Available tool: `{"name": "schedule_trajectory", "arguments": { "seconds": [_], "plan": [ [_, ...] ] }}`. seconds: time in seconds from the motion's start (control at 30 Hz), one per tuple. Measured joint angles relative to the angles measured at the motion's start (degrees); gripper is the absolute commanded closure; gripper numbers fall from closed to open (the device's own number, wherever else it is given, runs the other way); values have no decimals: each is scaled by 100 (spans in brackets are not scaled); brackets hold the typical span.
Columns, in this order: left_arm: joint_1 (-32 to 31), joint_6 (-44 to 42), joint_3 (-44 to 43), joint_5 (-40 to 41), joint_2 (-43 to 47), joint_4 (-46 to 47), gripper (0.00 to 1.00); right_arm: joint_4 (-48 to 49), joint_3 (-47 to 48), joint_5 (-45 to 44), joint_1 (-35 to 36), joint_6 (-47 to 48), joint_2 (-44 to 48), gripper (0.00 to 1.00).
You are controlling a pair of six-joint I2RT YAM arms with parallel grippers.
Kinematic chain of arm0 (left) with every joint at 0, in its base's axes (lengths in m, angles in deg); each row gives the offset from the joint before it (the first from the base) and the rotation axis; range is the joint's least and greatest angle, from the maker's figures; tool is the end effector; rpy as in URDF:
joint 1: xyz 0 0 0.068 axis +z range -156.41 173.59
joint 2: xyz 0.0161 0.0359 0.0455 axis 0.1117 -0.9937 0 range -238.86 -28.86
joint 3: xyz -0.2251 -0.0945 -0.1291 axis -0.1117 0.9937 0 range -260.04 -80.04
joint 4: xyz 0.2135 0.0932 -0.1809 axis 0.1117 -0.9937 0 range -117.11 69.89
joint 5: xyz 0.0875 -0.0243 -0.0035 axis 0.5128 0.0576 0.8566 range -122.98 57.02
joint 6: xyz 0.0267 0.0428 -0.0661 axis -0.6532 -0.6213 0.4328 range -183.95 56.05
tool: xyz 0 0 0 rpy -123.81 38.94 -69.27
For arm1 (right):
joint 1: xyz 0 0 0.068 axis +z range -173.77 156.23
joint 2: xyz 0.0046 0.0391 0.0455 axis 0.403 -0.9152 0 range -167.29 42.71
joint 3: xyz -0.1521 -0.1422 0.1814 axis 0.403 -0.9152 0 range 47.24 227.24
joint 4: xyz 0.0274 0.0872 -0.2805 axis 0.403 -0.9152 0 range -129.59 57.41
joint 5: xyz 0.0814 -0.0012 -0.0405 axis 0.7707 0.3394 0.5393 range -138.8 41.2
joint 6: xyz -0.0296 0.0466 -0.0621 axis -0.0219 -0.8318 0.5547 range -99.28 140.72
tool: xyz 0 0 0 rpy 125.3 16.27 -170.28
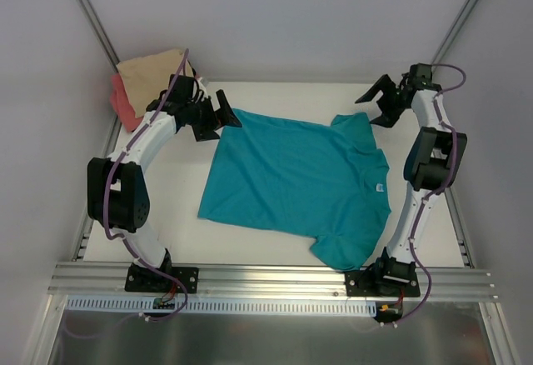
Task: Fold and stack the t-shirts
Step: Flatten out the tshirt
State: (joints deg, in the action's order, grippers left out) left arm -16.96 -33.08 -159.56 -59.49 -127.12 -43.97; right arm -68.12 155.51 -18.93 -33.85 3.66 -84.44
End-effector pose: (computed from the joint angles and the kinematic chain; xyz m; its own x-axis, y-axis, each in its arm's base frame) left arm 0.4322 -0.1135 0.2509 -0.8209 -0.3142 -0.4768 0.0764 0.7670 -0.6370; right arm 0.5439 -0.0601 0.1812 -0.8047 0.4015 -0.4374 0.1073 0.8229 0.5579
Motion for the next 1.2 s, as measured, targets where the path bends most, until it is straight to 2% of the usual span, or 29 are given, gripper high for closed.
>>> {"name": "schedule_trajectory", "arguments": {
  "seconds": [0.1, 0.23, 0.5, 1.2],
  "plan": [
    [0, -22, -105, 7, 0, -50, 1, -20, 898, -2, -70, -48, -374, 0],
    [0, -26, -162, 28, 0, -109, 1, 28, 1360, 15, -138, -181, -756, 0],
    [0, -42, -352, 127, -2, -334, 1, 160, 1344, 118, -219, -496, -1443, 0],
    [0, -46, -1001, 151, -487, -649, 2, 658, 1357, 407, -737, -756, -1545, 0]
  ]
}}
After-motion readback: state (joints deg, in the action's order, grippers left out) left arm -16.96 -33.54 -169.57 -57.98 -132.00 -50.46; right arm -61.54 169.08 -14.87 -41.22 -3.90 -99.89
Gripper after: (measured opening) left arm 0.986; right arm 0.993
